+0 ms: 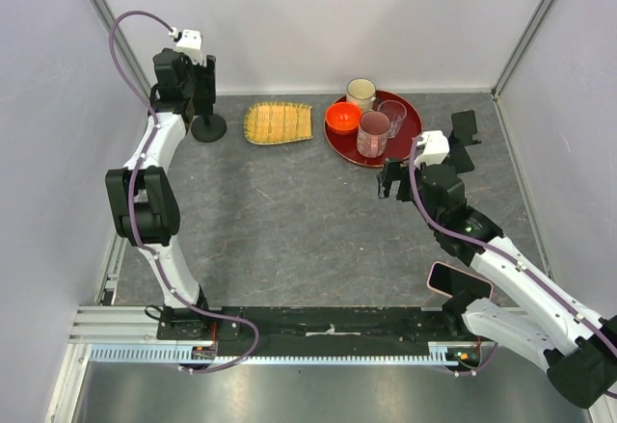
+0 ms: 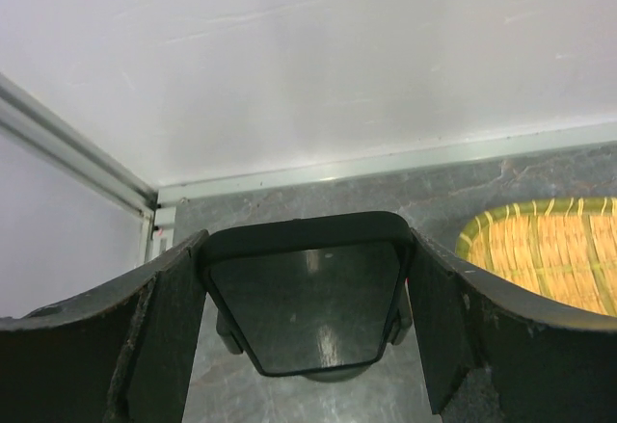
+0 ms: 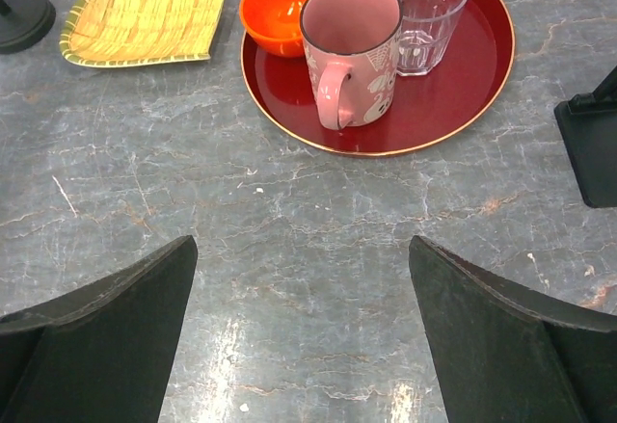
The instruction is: Place the phone on the phone stand
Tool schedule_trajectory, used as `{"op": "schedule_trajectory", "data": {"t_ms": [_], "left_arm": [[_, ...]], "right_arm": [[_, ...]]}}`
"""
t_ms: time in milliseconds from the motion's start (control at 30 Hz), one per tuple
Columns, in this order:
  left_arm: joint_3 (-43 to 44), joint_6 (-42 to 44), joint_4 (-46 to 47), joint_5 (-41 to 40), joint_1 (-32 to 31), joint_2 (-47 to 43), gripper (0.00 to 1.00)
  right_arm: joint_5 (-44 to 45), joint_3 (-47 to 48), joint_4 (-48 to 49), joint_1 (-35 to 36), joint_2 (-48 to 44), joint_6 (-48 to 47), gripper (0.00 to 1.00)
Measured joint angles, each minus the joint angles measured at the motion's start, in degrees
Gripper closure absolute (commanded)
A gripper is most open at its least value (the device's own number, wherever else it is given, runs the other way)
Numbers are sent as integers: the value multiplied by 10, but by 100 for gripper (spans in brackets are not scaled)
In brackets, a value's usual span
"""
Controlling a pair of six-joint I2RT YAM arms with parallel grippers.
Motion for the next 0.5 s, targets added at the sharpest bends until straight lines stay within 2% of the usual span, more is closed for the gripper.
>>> {"op": "schedule_trajectory", "data": {"t_ms": [300,500], "left_arm": [[44,-7,9,22,5,37,98],[-7,-42,76,8,6,26,98]], "right_arm": [[-2,0,4,0,16,0,2],[-6,0,6,0,16,0,2]]}}
